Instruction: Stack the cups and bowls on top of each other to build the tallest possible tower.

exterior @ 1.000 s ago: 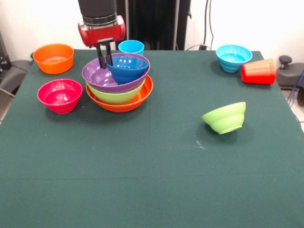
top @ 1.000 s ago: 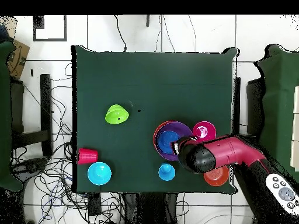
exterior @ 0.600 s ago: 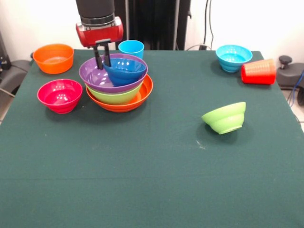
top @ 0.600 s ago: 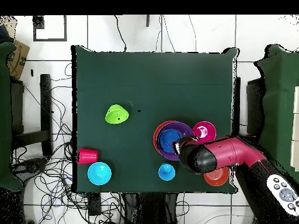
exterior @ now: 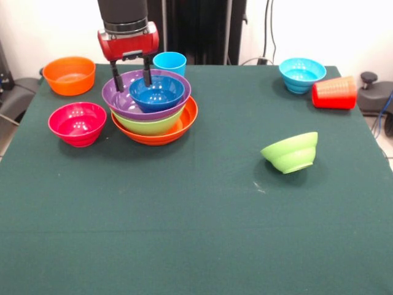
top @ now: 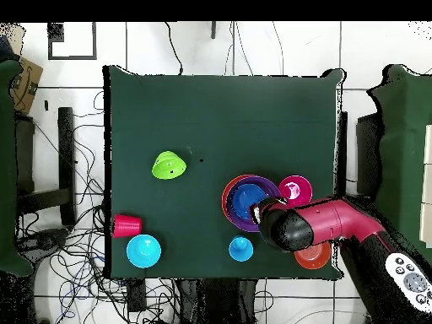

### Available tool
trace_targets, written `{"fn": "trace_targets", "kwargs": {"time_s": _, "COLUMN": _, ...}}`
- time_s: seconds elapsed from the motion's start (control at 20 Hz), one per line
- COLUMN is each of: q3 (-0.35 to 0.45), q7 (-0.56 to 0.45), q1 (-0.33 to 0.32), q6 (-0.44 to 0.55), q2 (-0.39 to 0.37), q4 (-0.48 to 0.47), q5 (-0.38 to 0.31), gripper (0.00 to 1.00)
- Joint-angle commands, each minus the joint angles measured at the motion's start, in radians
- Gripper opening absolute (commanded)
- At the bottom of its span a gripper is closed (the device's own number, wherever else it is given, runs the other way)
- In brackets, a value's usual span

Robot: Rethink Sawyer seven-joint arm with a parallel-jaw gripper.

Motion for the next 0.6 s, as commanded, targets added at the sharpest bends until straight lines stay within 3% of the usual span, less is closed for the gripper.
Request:
{"fn": "trace_targets", "kwargs": {"time_s": 0.05, "q3": -0.061, "q7": -0.024, "q1": 0.057, "q6": -0.024, "q2": 0.016, "q4": -0.05, "q5": -0.083, "gripper": 1.0}}
{"fn": "trace_targets", "kwargs": {"time_s": 0.25, "q3": -0.063, "q7": -0.022, "q1": 0.066, "q6": -0.014, "q2": 0.001, "q4": -0.062, "q5": -0.078, "gripper": 1.0}}
{"fn": "trace_targets", "kwargs": {"time_s": 0.45, "q3": 0.023, "q7": -0.124, "q1": -0.017, "q6": 0.024, "q2": -0.091, "q4": 0.002, "q5": 0.017, "gripper": 1.0}}
{"fn": "trace_targets", "kwargs": {"time_s": 0.6, "q3": 0.055, "q7": -0.128, "q1": -0.037, "q6": 0.033, "q2": -0.163, "q4": 0.055, "q5": 0.061, "gripper": 1.0}}
